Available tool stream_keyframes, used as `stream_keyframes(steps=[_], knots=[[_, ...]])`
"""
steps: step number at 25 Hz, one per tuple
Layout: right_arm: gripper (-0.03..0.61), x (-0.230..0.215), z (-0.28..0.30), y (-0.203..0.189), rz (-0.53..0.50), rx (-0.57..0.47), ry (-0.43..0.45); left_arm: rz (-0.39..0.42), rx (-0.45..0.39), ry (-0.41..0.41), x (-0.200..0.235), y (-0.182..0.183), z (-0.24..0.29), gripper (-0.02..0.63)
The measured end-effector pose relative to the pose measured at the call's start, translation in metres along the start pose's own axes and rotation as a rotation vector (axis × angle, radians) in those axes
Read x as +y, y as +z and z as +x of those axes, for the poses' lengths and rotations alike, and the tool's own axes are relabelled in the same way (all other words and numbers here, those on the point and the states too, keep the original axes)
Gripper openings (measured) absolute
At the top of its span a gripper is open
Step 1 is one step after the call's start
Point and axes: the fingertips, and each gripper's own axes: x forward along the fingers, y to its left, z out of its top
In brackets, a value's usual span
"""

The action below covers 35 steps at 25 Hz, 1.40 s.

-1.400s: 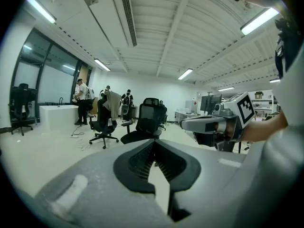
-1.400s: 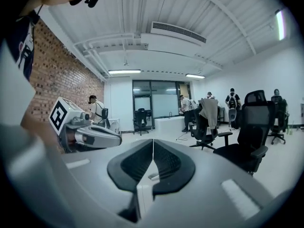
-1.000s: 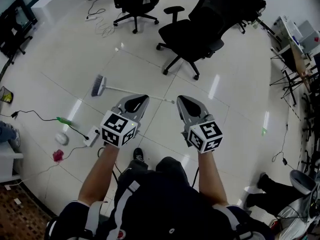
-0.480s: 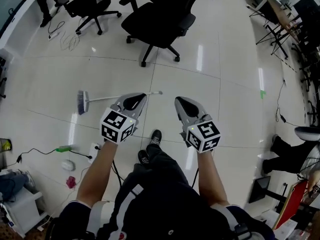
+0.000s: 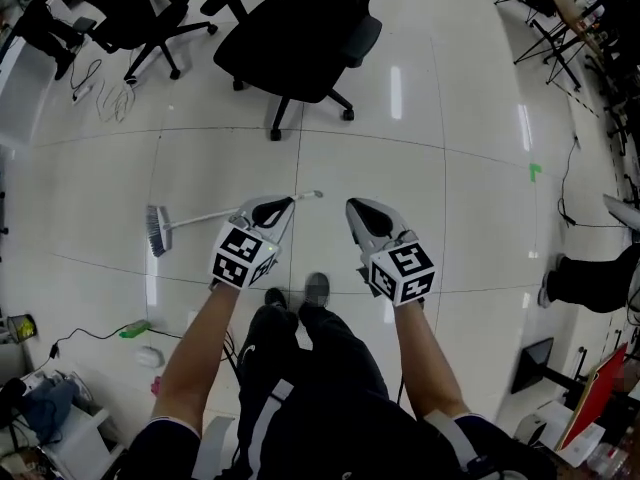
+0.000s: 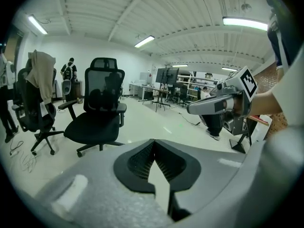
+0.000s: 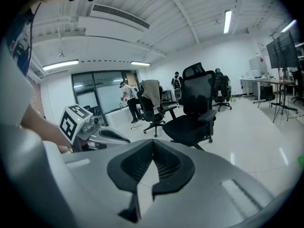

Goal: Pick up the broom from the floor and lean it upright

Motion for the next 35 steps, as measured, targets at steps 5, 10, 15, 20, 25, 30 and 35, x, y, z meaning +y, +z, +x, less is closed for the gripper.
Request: stream_keyframes(steps=[5, 10, 15, 20, 25, 30, 35], knots=[[0.005, -0.028, 0.047, -0.032, 0.055, 0.049, -0.051, 0.020, 0.110, -0.080, 0.039, -0.047, 0.054, 0.002], [0.005, -0.061, 0.091, -0.077, 0.121, 0.058, -0.127, 0.044, 0.221, -0.162, 0.074, -0.118, 0.116, 0.002], [0.005, -0.095, 0.135, -0.143, 0.150, 0.113, -0.178, 0.085, 0.310, -0.227, 0.099, -0.198, 0.190, 0.002], [0.005, -0.122, 0.179, -0.221, 0.210, 0.191, -0.216, 0.095, 0.389, -0.263, 0.119, -0.287, 0.255, 0.002], [0.005, -0.151, 0.216, -0.288, 0.266, 0.208, -0.248, 0.147, 0.474, -0.282, 0.133, -0.376, 0.314, 0.002], [0.005, -0.172, 0.252, -0.352, 0.322, 0.204, -0.238, 0.162, 0.526, -0.315, 0.145, -0.454, 0.369, 0.061], [0.004, -0.192, 0.277, -0.405, 0.346, 0.218, -0.231, 0.183, 0.556, -0.332, 0.158, -0.508, 0.413, 0.117]])
